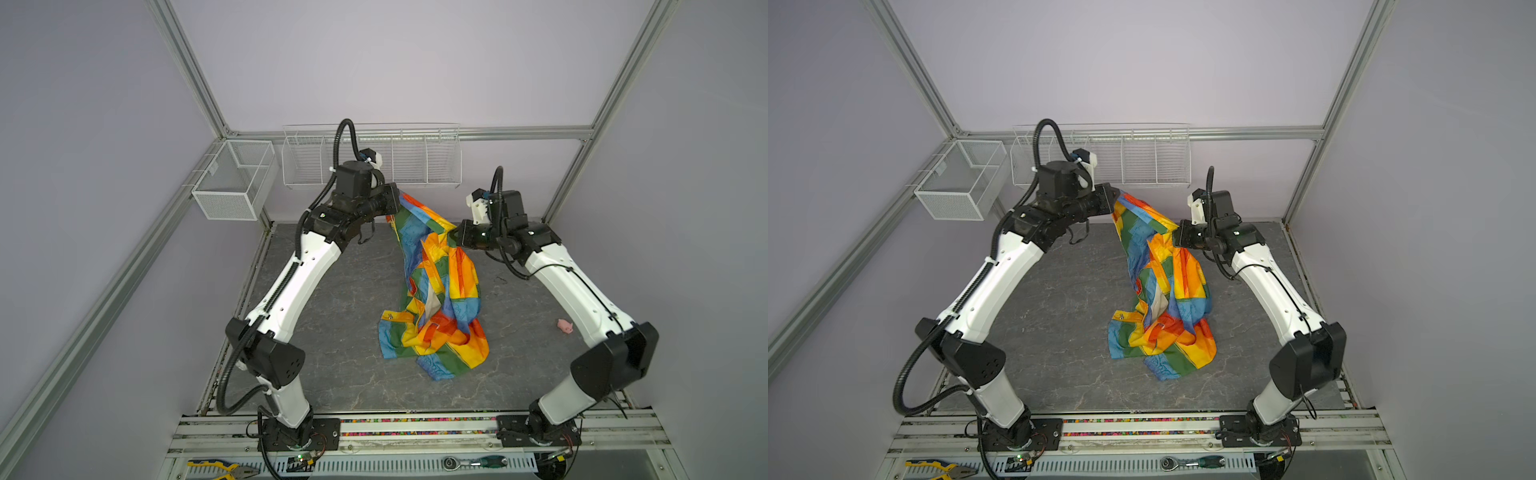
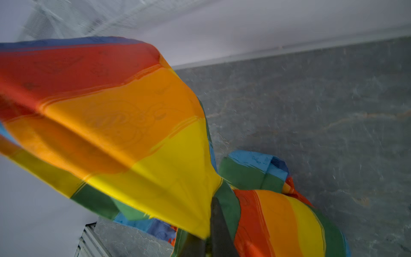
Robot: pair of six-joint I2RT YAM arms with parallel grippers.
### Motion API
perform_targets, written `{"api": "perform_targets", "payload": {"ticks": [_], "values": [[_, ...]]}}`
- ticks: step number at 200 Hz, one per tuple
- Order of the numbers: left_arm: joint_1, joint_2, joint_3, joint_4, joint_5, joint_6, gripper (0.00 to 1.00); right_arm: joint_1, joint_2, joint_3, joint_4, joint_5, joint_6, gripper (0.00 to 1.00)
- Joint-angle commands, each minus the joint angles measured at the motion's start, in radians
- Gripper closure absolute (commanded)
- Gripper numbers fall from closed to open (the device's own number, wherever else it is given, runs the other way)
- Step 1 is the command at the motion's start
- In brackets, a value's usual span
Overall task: Zip up the jacket
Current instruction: 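Lower the jacket onto the table with both grippers and release, then grasp the two zipper edges of the jacket, one with each gripper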
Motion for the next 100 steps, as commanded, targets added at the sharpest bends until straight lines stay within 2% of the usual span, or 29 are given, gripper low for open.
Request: {"api": "perform_targets", "payload": {"ticks": [1,15,30,38,44,66,80,100], "values": [[0.016,0.098,0.062,-0.151,-0.193,-0.007,0.71,-0.051,0.118,0.013,-0.134,0.045,0.052,0.93],[0.019,0.114,0.044,-0.169,-0.211,-0.019,0.58,-0.071,0.180,0.029,-0.151,0.041,0.058,0.93],[0.022,0.093,-0.004,-0.173,-0.239,-0.038,0.50,-0.084,0.212,0.033,-0.147,0.027,0.056,0.89],[0.026,0.069,-0.039,-0.166,-0.247,-0.044,0.46,-0.089,0.216,0.029,-0.141,0.022,0.053,0.81],[0.031,0.047,-0.069,-0.158,-0.248,-0.050,0.44,-0.093,0.216,0.027,-0.137,0.021,0.048,0.70],[0.043,-0.060,-0.204,-0.129,-0.228,-0.062,0.42,-0.096,0.184,0.014,-0.137,0.022,0.030,0.41],[0.044,-0.132,-0.314,-0.110,-0.187,-0.073,0.41,-0.097,0.146,-0.010,-0.134,0.033,0.015,0.33],[0.044,-0.233,-0.515,-0.067,-0.070,-0.126,0.41,-0.098,0.068,-0.068,-0.138,0.069,-0.005,0.25]]}}
